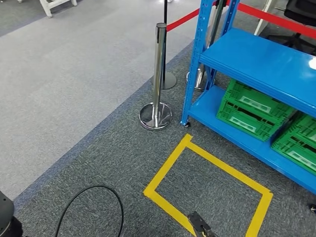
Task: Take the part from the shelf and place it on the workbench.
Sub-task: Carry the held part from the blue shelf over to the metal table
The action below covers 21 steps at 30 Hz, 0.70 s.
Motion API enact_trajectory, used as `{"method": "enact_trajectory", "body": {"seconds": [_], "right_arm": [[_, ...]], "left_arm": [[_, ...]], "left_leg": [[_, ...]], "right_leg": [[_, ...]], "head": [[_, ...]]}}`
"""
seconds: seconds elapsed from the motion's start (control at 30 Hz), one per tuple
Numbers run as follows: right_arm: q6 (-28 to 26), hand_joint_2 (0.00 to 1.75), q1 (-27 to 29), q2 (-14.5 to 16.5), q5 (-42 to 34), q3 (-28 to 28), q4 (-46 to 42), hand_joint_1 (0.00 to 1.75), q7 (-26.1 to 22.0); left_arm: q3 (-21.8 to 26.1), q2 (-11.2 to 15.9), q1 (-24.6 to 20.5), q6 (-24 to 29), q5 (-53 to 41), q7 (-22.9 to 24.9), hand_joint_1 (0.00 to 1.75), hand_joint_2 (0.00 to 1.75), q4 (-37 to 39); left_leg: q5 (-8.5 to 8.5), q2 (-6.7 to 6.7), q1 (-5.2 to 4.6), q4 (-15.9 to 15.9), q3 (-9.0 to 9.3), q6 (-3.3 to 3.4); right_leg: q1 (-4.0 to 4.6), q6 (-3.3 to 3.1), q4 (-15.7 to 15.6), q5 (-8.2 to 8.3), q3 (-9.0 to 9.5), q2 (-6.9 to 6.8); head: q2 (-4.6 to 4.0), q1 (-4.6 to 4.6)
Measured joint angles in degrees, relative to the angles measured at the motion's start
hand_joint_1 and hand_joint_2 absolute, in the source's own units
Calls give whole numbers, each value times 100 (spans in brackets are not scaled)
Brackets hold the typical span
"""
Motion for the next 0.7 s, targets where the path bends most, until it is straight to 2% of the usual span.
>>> {"method": "enact_trajectory", "body": {"seconds": [0.03,0.1,0.13,0.17,0.2,0.23,0.27,0.3,0.33,0.37,0.4,0.43,0.47,0.5,0.53,0.57,0.6,0.67,0.7], "right_arm": [[-2,0,-4,0,0,-2,0,0,1],[-1,0,-10,1,0,-3,0,0,0],[4,0,-5,1,-1,-4,0,0,0],[9,0,5,-2,-2,-5,0,0,0],[14,0,14,-4,-4,-8,0,0,2],[18,0,19,-7,-8,-11,0,0,2],[20,0,18,-9,-10,-14,0,0,2],[22,0,13,-10,-13,-16,0,0,2],[22,0,9,-10,-14,-18,0,0,2],[24,0,7,-10,-14,-20,0,0,2],[28,0,6,-11,-15,-21,0,0,2],[32,0,5,-11,-15,-23,0,0,2],[38,0,1,-12,-15,-23,0,0,2],[43,0,-9,-11,-15,-24,-1,0,2],[45,0,-21,-10,-15,-24,-2,0,2],[46,0,-34,-8,-15,-23,-4,0,1],[45,0,-42,-7,-15,-22,-5,0,-1],[46,0,-29,-5,-15,-22,-5,0,-1],[47,0,-13,-5,-15,-22,-3,0,1]], "left_arm": [[1,1,9,7,-9,0,175,175,-1],[-1,3,5,11,-25,0,175,175,-4],[-4,4,0,11,-36,1,175,175,-5],[-9,4,-7,11,-49,2,175,175,-6],[-16,4,-9,12,-62,3,175,175,-6],[-26,4,-10,16,-76,5,175,175,-6],[-36,5,-14,20,-90,7,175,175,-6],[-49,5,-19,26,-103,8,175,175,-6],[-59,5,-25,33,-115,9,175,175,-6],[-66,5,-37,38,-124,9,175,175,-6],[-73,4,-51,43,-131,10,175,175,-6],[-78,4,-63,50,-133,10,175,175,-6],[-85,3,-70,56,-133,11,175,175,-6],[-92,2,-72,61,-134,11,175,175,-6],[-98,1,-68,65,-133,10,175,175,-7],[-105,-2,-70,67,-134,10,175,175,-8],[-114,-5,-79,68,-135,10,175,175,-9],[-139,-9,-100,69,-136,10,175,175,-9],[-151,-9,-104,69,-136,10,175,175,-9]], "left_leg": [[-7,27,3,18,-22,-33],[-179,265,-2,279,-144,-97],[-348,431,12,578,-278,-131],[-529,532,36,958,-454,-168],[-662,574,68,1315,-625,-202],[-707,594,101,1540,-733,-232],[-641,611,131,1559,-742,-257],[-474,645,154,1342,-631,-275],[-263,727,168,963,-432,-285],[-124,853,153,578,-225,-290],[-41,961,133,273,-67,-265],[-26,1045,110,99,19,-235],[-67,1053,82,53,33,-193],[-67,996,76,41,20,-138],[-60,934,78,26,17,-96],[-53,867,81,13,15,-46],[-40,812,90,-4,17,-2],[-36,700,86,-13,18,58],[-38,630,74,-12,17,75]], "right_leg": [[-6,-31,-26,23,9,-66],[-30,-95,-81,60,42,-213],[-33,-111,-91,62,56,-295],[-33,-121,-94,55,65,-378],[-34,-122,-92,47,70,-468],[-36,-117,-91,35,78,-556],[-41,-107,-91,21,90,-638],[-49,-88,-90,3,111,-711],[-56,-60,-90,-21,141,-776],[-52,-23,-90,-48,153,-834],[-41,21,-89,-78,165,-890],[-26,59,-91,-102,168,-939],[-13,95,-103,-119,179,-998],[-12,126,-117,-129,223,-1059],[-24,155,-121,-153,248,-1051],[-37,176,-68,-216,248,-962],[-44,183,106,-337,179,-812],[-37,165,811,-682,-176,-488],[-25,153,1233,-824,-408,-417]], "head": [[0,-1],[0,-34],[0,-50],[0,-67],[0,-68],[0,-68],[0,-68],[0,-68],[0,-68],[0,-73],[0,-79],[0,-83],[0,-82],[0,-81],[0,-71],[0,-60],[0,-45],[0,-12],[0,-1]]}}
